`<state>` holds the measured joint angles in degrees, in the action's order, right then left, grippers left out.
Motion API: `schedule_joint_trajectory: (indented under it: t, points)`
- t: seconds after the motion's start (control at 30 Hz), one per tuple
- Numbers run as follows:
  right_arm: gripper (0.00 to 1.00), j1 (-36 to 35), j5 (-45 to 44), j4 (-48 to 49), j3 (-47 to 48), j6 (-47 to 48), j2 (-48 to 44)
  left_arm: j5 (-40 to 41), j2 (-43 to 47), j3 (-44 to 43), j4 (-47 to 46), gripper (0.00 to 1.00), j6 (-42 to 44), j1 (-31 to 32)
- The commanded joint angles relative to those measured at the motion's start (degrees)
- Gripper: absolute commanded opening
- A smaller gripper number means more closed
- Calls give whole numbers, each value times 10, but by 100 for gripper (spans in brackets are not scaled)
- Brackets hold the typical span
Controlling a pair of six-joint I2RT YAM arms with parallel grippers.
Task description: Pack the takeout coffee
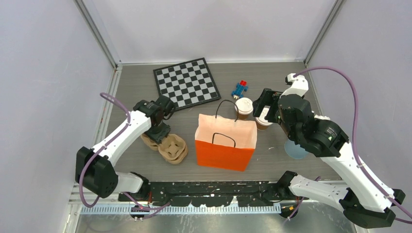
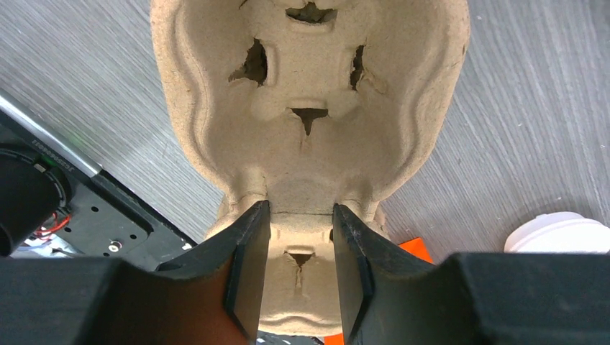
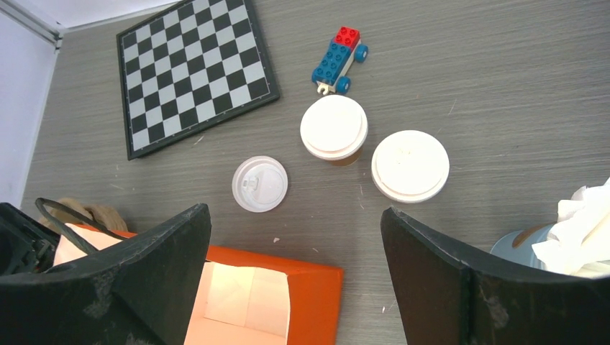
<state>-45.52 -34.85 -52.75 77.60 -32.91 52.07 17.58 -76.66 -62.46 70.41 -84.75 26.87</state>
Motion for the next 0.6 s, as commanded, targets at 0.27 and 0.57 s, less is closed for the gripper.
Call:
schedule_joint_trajectory:
  t: [0.27, 0.57]
  points:
    - [92, 2, 9, 14, -4, -7, -6, 59, 93, -68, 34, 36, 135, 5]
    - [91, 2, 45, -5, 30, -4, 26, 37, 197, -80, -59, 33, 380, 5]
